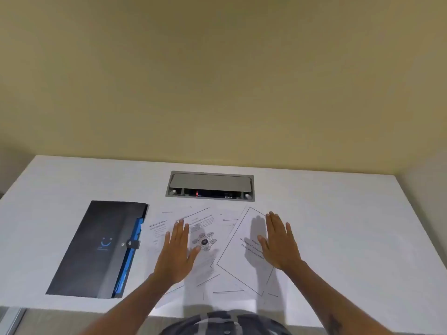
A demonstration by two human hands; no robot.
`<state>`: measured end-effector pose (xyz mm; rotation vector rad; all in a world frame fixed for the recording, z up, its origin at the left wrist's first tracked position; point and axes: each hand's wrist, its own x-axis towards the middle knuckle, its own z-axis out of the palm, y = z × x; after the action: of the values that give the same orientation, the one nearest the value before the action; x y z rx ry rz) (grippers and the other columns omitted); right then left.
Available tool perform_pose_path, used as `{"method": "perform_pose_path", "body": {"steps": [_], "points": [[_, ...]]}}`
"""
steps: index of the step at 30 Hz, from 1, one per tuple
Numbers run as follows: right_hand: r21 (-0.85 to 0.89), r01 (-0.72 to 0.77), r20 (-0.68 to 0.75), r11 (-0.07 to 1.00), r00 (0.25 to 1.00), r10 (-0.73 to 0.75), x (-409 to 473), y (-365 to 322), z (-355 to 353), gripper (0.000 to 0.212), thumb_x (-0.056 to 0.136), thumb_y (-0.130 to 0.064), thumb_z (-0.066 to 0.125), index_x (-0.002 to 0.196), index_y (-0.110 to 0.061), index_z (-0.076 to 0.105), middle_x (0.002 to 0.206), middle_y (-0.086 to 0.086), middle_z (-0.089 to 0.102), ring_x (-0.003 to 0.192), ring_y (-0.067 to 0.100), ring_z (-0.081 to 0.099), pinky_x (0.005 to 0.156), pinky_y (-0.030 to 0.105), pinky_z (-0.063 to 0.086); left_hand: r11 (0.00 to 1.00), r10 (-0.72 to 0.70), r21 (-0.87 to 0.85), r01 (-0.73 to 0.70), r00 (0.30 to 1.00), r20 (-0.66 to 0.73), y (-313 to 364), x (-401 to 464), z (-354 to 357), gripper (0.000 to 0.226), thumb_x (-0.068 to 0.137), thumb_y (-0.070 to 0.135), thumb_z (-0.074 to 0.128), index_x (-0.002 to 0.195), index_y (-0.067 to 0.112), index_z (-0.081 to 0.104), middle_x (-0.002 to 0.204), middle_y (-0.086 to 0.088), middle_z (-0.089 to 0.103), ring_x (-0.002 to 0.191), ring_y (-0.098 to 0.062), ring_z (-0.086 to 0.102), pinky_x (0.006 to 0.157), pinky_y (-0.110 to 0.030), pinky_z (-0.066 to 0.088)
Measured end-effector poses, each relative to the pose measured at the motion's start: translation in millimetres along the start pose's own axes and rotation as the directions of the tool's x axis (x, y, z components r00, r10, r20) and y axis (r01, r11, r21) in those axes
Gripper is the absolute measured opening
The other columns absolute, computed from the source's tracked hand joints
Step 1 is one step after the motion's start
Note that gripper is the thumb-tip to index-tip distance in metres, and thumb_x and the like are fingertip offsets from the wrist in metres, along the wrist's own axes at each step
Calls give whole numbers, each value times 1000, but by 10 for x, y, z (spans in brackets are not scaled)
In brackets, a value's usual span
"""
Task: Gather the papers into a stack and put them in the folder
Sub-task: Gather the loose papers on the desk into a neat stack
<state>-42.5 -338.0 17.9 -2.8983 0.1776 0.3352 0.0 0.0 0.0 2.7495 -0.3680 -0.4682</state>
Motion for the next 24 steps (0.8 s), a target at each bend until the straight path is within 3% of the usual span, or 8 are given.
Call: {"method": "perform_pose_path", "body": {"steps": [7,9,11,14,17,20,22,24], "points": [[14,-40,150,999,988,38,-275,-26,307,73,108,-50,28,166,-12,6,175,4,8,162,22,6,132,48,11,994,-113,23,110,979,170,-162,-473,412,87,93,72,17,162,22,1,170,3,-8,159,-24,1,123,-39,-3],[19,-52,166,998,985,48,-262,-17,314,73,107,-50,33,165,-11,12,173,4,16,161,23,14,131,49,17,988,-150,-13,156,969,196,-167,-492,398,84,94,71,28,162,23,13,170,5,10,157,-27,20,125,-41,13],[40,-75,173,996,983,67,-212,-8,291,74,105,-50,41,163,-10,20,168,4,26,156,24,24,127,49,24,967,-234,-68,247,960,156,-190,-461,331,74,92,73,34,152,31,35,155,9,49,133,-24,58,110,-36,45],[94,-129,140,987,983,115,-93,29,257,84,98,-54,57,160,-7,26,160,6,36,149,26,35,120,46,34,947,-304,-77,313,946,113,-267,-314,153,66,91,72,36,144,33,45,125,12,72,103,-17,73,92,-32,57],[103,-198,115,975,976,186,46,104,244,99,87,-62,69,158,-5,29,157,8,40,147,28,38,115,46,39,913,-362,-159,374,926,104,-329,-102,45,62,95,64,45,146,29,42,131,7,69,113,-22,70,96,-45,56],[129,-292,149,948,951,273,163,181,262,121,78,-71,74,162,-4,18,168,12,24,156,30,24,122,52,33,877,-348,-312,366,931,113,-314,163,-43,64,88,56,65,140,25,42,135,0,60,121,-28,61,97,-49,55],[114,-321,179,940,938,298,227,237,288,133,73,-75,75,164,-5,8,172,11,12,160,30,13,124,57,27,896,-303,-304,324,946,115,-313,349,-75,74,77,54,78,133,22,40,127,-2,55,119,-27,57,96,-49,57],[83,-335,206,939,927,312,267,281,317,141,68,-78,76,165,-6,2,173,9,6,161,28,9,124,59,26,926,-287,-217,309,950,124,-338,508,-64,91,71,57,81,140,19,35,138,-6,47,130,-31,49,103,-55,51]]}}
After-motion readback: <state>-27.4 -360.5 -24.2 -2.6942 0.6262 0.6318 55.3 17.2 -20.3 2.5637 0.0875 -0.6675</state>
